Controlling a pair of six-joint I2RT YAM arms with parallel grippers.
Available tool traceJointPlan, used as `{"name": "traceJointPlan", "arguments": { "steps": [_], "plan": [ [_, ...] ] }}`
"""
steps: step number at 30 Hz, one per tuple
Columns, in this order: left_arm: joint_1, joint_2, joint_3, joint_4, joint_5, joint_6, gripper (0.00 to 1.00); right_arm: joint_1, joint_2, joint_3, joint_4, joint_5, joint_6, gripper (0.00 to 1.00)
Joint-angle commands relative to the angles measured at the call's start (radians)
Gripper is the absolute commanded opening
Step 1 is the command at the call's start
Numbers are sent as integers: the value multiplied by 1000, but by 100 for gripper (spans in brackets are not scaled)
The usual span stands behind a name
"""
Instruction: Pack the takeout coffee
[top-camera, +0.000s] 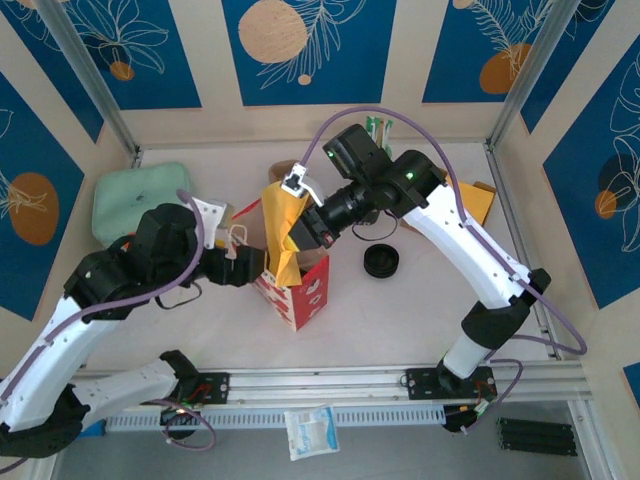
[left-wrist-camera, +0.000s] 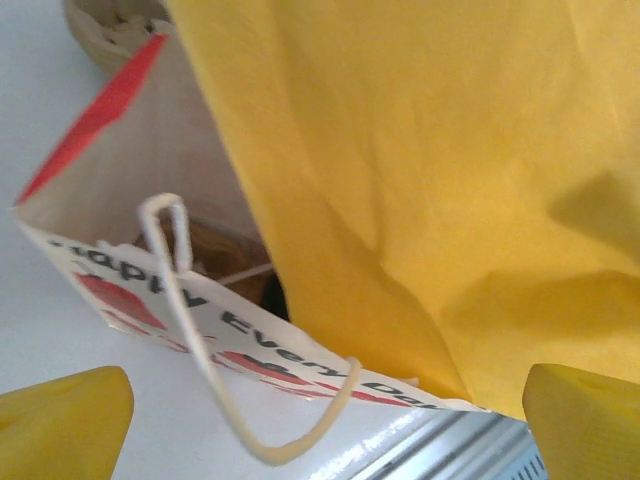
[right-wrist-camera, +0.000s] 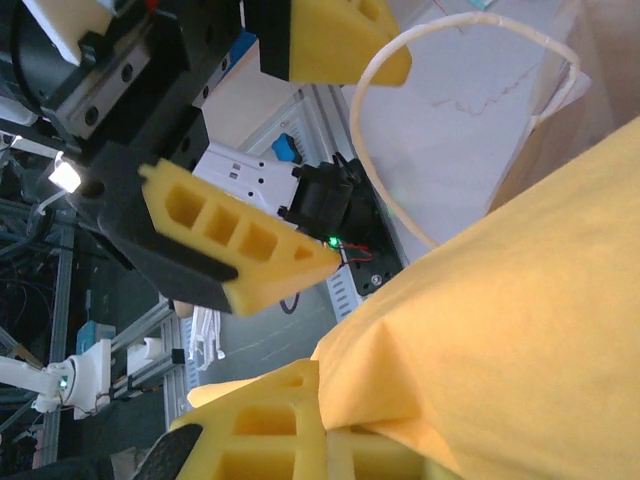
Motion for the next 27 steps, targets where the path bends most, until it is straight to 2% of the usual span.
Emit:
{"name": "traceJointPlan", "arguments": {
  "steps": [1, 6, 27],
  "plan": [
    [-9, -30, 10, 21, -107, -27, 100, 3, -18, -27, 26, -42, 9, 0],
    [-10, -46, 19, 26, -141, -34, 99, 5, -9, -45, 37, -47, 12, 0],
    [-9, -32, 26, 43, -137, -28, 99, -13, 80, -110, 58, -6, 32, 0]
  ]
}}
